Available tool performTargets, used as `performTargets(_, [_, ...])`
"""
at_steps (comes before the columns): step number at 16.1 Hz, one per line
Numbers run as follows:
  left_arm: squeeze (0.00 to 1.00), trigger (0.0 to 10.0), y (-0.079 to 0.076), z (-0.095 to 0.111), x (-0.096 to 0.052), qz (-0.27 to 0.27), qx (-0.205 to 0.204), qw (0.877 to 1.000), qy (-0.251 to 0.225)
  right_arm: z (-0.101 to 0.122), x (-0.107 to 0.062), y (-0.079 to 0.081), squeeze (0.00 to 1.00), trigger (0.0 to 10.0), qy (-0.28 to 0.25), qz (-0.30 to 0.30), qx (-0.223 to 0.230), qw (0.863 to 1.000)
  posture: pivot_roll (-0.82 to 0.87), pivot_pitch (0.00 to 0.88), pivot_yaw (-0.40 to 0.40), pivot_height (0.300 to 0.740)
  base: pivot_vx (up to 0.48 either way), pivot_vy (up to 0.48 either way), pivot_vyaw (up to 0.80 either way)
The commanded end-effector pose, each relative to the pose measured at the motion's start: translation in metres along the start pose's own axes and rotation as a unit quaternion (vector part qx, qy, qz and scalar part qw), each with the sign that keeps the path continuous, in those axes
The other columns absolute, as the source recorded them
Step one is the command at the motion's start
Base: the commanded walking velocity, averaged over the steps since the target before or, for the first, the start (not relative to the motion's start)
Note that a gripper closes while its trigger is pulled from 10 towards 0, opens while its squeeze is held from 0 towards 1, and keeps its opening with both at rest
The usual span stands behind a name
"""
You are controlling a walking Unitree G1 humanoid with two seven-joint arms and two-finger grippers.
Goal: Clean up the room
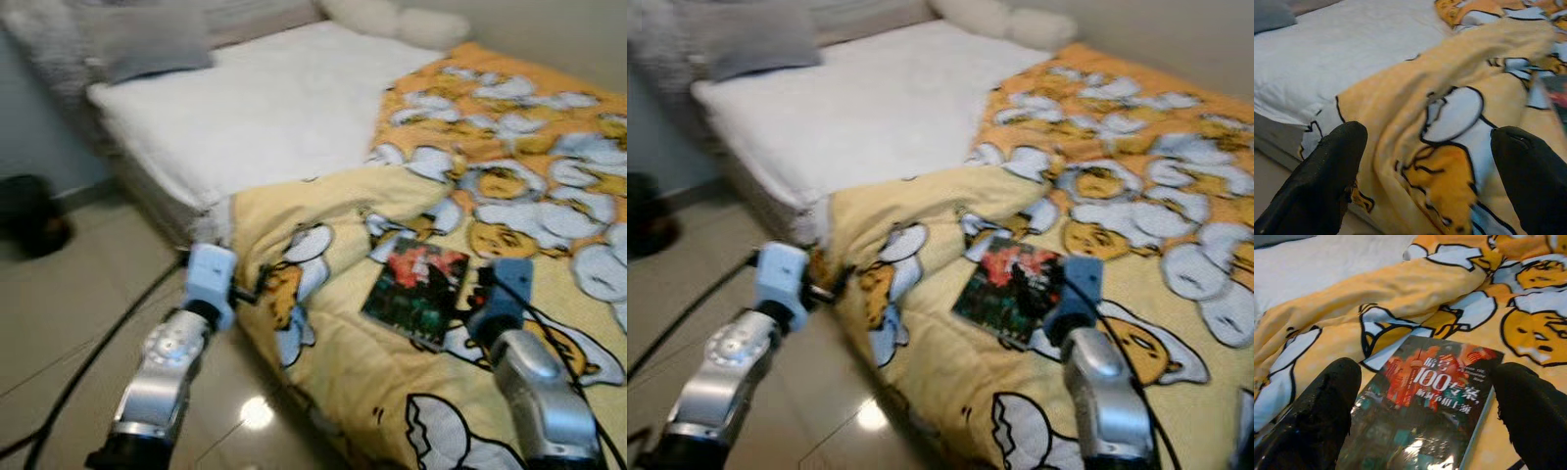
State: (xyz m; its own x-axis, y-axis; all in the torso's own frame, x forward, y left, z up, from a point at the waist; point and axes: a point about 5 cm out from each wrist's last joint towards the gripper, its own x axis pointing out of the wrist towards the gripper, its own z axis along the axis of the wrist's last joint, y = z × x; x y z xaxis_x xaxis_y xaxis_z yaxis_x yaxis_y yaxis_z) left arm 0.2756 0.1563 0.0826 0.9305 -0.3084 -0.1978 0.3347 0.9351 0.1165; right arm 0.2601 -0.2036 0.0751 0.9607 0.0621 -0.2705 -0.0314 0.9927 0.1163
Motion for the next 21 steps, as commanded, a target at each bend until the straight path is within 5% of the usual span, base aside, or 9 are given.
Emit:
performTargets(1, [0.80, 10.0, 0.001, 0.002, -0.002, -0.016, 0.015, 1.000, -0.002, 0.004, 0.004, 0.004, 0.00, 10.0, 0.002, 0.022, 0.018, 1.000, -0.06, 0.000, 0.008, 0.740, 0.000, 0.000, 0.00])
performTargets(4, [0.80, 10.0, -0.010, 0.002, -0.002, -0.122, 0.051, 0.991, 0.006, 0.002, 0.014, 0.004, 0.00, 10.0, 0.041, 0.041, 0.067, 0.996, -0.05, 0.000, 0.005, 0.740, 0.000, 0.000, 0.00])
performTargets(6, [0.79, 10.0, -0.018, -0.002, -0.007, -0.212, 0.067, 0.975, 0.025, -0.011, 0.026, -0.011, 0.00, 10.0, 0.101, -0.026, 0.079, 0.991, -0.05, 0.000, 0.004, 0.740, 0.000, 0.000, 0.00])
performTargets(9, [0.80, 10.0, -0.027, -0.003, -0.016, -0.296, 0.058, 0.953, 0.037, -0.016, 0.034, -0.029, 0.00, 10.0, 0.118, -0.085, 0.120, 0.982, -0.05, 0.000, 0.007, 0.740, 0.000, 0.000, 0.00])
performTargets(12, [0.79, 10.0, -0.028, -0.004, -0.020, -0.343, 0.048, 0.937, 0.051, -0.015, 0.037, -0.038, 0.00, 10.0, 0.124, -0.103, 0.114, 0.980, -0.05, 0.000, 0.012, 0.740, 0.000, 0.000, 0.00])
performTargets(17, [0.79, 10.0, -0.026, -0.004, -0.020, -0.349, 0.047, 0.934, 0.056, -0.025, 0.028, -0.050, 0.00, 10.0, 0.143, -0.121, 0.100, 0.977, -0.06, 0.000, 0.020, 0.740, 0.000, 0.000, 0.00])
performTargets(21, [0.80, 10.0, -0.025, -0.004, -0.019, -0.354, 0.047, 0.932, 0.059, -0.040, 0.024, -0.043, 0.00, 10.0, 0.181, -0.079, 0.160, 0.967, -0.06, 0.000, 0.026, 0.740, 0.000, 0.000, 0.00])
